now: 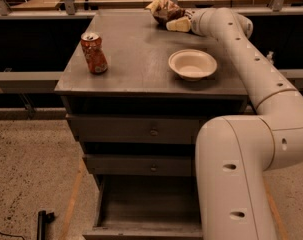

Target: Move brown chip bag near coke can

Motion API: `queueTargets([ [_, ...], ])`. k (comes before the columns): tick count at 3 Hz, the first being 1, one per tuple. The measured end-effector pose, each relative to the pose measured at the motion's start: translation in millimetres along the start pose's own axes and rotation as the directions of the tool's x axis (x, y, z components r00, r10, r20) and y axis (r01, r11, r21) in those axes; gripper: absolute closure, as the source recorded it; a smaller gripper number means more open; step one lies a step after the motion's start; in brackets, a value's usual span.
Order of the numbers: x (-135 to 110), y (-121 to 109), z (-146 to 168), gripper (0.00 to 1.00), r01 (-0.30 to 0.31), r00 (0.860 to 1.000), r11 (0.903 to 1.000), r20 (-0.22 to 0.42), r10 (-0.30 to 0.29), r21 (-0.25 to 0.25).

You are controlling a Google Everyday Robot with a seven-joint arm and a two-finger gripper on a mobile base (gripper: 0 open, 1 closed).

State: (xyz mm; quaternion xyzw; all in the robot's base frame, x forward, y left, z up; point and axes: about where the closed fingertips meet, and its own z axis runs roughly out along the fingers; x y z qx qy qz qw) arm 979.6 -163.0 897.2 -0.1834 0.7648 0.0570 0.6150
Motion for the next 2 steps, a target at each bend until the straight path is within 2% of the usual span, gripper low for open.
queueTargets([
  [1,5.5,-16.9,2.9,0.0,-0.069,0.998,0.9953,0.015,0.068,0.068],
  [2,-0.8,-26.6,1.7,0.0,-0.14,0.988,0.9862,0.084,0.133,0.088],
])
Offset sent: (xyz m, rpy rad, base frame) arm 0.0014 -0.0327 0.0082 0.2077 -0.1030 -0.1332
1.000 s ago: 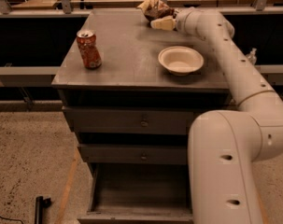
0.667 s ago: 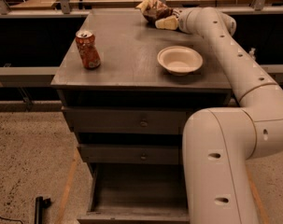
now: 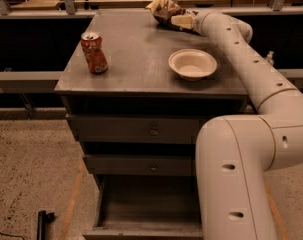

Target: Move brown chip bag near coke can

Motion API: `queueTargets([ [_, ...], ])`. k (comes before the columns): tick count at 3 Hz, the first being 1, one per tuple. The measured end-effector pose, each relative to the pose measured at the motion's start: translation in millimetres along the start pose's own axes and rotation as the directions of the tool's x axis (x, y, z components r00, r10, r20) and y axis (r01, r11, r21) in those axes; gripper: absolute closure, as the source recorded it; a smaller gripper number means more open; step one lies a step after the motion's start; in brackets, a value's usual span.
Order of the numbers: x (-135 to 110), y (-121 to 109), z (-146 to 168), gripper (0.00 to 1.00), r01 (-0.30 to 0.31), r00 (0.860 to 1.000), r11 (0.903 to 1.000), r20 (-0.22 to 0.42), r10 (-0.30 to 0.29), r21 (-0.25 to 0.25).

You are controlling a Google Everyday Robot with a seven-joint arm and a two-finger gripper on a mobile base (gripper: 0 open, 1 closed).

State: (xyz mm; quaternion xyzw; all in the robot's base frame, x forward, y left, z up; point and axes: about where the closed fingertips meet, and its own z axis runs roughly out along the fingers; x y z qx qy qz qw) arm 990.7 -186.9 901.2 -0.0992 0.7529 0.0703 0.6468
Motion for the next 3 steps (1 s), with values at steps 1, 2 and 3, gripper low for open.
queueTargets([
  [1,0.9,0.4,-0.1,0.0,-0.005,1.0,1.0,-0.019,0.004,-0.001],
  [2,8.7,1.1,0.2,0.0,-0.008,0.998,0.9999,-0.065,0.007,-0.013],
  [3,14.9,3.9,0.9,0.18,-0.01,0.995,0.999,-0.097,0.006,-0.043],
])
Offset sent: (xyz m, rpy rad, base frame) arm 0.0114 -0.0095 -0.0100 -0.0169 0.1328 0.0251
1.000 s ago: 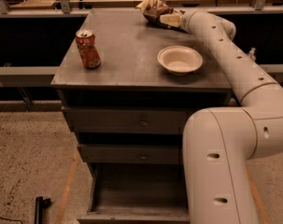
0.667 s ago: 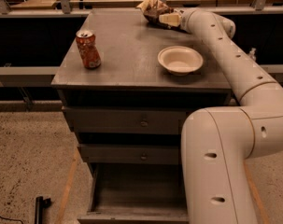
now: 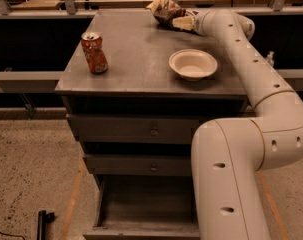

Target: Move brown chip bag near coke can

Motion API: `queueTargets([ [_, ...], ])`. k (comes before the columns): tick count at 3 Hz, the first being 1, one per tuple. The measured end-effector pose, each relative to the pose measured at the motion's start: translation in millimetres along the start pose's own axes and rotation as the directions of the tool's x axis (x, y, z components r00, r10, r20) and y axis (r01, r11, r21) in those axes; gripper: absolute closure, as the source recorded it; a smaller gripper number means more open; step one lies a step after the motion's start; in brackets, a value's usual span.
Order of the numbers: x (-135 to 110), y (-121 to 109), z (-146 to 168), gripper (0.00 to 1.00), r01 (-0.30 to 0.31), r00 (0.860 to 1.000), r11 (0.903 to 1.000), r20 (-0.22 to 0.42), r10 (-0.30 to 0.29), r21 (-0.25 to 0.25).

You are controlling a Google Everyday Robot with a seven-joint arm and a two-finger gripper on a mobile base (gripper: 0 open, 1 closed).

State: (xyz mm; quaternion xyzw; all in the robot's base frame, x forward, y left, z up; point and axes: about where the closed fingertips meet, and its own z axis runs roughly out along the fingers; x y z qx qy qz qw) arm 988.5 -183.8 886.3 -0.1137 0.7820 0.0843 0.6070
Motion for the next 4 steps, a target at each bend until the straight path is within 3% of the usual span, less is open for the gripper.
queueTargets([
  [1,6.0,2.5,-0.5,0.41,-0.01,1.0,0.9995,-0.024,0.009,-0.031],
  [2,9.8,7.5,-2.4,0.72,-0.017,0.999,0.9974,-0.042,0.014,-0.07],
  [3,11.9,10.6,-2.7,0.95,-0.016,0.999,0.9962,-0.052,0.011,-0.086],
  [4,12.6,12.0,-4.4,1.0,-0.003,0.998,0.9961,-0.069,-0.003,-0.088],
])
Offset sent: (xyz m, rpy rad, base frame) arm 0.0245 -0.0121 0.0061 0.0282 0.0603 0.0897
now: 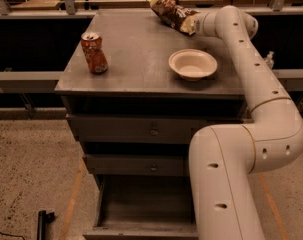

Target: Move brown chip bag near coke can

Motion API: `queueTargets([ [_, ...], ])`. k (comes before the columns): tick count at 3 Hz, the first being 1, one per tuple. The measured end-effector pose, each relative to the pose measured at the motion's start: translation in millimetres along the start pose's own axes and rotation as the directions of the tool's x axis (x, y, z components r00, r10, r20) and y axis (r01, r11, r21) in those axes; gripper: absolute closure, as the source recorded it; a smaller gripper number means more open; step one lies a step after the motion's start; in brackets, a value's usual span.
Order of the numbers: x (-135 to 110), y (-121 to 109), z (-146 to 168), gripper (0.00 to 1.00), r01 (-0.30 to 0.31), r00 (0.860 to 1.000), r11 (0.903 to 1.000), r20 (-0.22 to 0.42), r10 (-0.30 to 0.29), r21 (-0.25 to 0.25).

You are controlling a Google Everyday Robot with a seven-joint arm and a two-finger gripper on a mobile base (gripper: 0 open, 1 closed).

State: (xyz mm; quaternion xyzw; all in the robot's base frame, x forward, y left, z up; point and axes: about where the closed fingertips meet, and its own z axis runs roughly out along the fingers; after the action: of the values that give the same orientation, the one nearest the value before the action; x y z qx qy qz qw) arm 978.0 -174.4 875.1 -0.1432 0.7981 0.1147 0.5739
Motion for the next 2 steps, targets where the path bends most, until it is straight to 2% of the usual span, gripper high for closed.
queueTargets([
  [1,-2.9,14.4,-13.4,1.0,0.024,0.998,0.9986,-0.054,-0.027,-0.046],
  [2,-8.6,41.1,-45.2,1.0,0.019,0.989,0.99,-0.144,-0.039,-0.14],
])
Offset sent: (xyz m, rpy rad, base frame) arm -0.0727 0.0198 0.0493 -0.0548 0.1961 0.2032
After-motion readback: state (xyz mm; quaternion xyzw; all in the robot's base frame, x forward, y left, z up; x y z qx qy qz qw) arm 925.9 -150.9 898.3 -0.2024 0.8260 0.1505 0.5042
